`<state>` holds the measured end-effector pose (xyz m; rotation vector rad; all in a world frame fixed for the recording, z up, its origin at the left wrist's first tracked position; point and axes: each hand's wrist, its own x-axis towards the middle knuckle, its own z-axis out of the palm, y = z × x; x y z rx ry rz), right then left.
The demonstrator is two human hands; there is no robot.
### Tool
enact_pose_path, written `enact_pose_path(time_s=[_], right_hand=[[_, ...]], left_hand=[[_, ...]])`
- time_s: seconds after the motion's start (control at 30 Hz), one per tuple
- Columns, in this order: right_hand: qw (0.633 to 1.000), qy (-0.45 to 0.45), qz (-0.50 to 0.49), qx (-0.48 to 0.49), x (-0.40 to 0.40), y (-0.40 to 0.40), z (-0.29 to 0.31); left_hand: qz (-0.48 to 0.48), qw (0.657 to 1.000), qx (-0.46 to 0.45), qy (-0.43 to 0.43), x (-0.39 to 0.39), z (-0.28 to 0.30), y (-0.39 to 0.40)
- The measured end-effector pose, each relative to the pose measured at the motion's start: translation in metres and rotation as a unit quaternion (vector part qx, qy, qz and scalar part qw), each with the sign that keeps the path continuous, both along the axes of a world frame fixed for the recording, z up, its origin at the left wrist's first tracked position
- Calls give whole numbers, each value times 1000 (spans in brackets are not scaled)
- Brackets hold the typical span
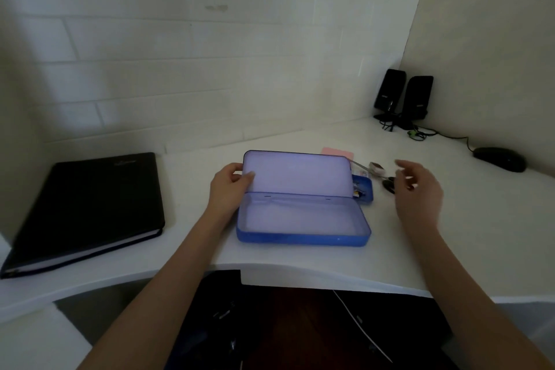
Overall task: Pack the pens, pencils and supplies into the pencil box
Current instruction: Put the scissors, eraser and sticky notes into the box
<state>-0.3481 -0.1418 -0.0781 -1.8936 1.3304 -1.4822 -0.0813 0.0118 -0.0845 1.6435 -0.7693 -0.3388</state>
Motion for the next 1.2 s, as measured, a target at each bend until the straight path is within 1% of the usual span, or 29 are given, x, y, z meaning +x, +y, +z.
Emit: enact_pose_path(time_s=[0.03,0.07,0.13,0.17,0.23,0.27,0.33,0.53,0.7,0.77,0.83,0.9,0.93,0.97,1.03,1.1,1.2], right_hand=[[997,57,-45,-9,-4,-8,-2],[990,120,-76,10,-8,-16,-5],[968,214,-103,83,-10,-25,-9],[960,239,-101,109,-9,-28,-10],[953,261,-87,129,-8,-28,-11],[953,259,-82,131,-9,-28,-11],[960,227,-78,142,-11,-29,-11],[971,146,-54,179,-14,-32,-12],[978,124,-55,161,-18,-27,-16],[984,90,-50,144,-18,-23,-15],[994,33,-13,108,-17,-19,-10],[995,-2,74,70,-11,-8,1],[990,0,131,57,-7,0,6],[982,18,184,47,-3,7,9],[960,93,259,39,5,20,13],[933,176,312,29,11,35,17],[888,256,380,30,20,52,23]], left_hand=[[-1,1000,-2,-6,0,-1,-1],[-1,1000,-1,-11,-1,-1,-2],[3,1000,7,-22,-1,-2,-5],[6,1000,10,-23,-1,-3,-6],[9,1000,16,-17,0,-5,-8],[10,1000,20,-11,0,-6,-8],[13,1000,25,-5,1,-6,-9],[8,999,35,-18,0,-4,-7],[9,998,45,-44,-3,-3,-8],[11,998,47,-45,-3,-2,-9],[12,998,51,-47,-3,-2,-10],[16,997,53,-48,-3,-1,-10],[17,997,52,-46,-2,-1,-10],[16,998,49,-43,-2,-2,-10],[15,998,49,-42,0,-2,-11],[18,997,55,-48,0,-3,-12],[18,997,57,-56,0,-2,-13]])
